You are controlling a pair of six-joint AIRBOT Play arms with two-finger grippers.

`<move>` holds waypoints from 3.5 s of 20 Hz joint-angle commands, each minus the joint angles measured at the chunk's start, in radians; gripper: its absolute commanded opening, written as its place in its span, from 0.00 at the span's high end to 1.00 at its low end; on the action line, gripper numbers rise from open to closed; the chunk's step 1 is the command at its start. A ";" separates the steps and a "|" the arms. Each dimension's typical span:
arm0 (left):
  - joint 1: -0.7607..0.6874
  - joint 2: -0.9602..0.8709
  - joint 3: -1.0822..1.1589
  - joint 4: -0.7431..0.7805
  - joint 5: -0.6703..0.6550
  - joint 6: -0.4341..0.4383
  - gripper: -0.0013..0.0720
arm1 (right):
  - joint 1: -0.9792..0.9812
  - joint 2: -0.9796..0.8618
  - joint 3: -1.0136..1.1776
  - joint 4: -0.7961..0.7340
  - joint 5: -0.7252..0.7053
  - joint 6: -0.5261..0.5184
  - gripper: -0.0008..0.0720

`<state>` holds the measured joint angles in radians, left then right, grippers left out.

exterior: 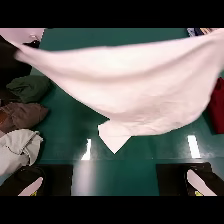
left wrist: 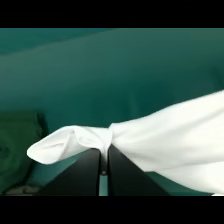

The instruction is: Fold the shirts.

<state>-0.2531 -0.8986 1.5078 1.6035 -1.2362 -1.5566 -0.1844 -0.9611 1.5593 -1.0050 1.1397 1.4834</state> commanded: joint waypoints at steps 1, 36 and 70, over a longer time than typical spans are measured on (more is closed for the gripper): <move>0.000 -0.028 -0.276 0.031 0.161 -0.017 0.94 | 0.200 -0.172 -0.113 -0.101 -0.217 0.000 0.97; 0.000 -0.256 -0.336 0.168 0.135 -0.087 0.94 | 0.478 -0.142 -0.965 0.124 -0.258 0.298 0.33; 0.000 0.117 0.488 -0.233 0.098 -0.085 0.94 | -0.403 0.184 0.483 0.101 0.198 0.097 0.97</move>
<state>-0.2531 -0.7929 2.0693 1.3914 -1.1011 -1.6474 -0.5430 -0.6933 1.9305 -1.0012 1.2072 1.5856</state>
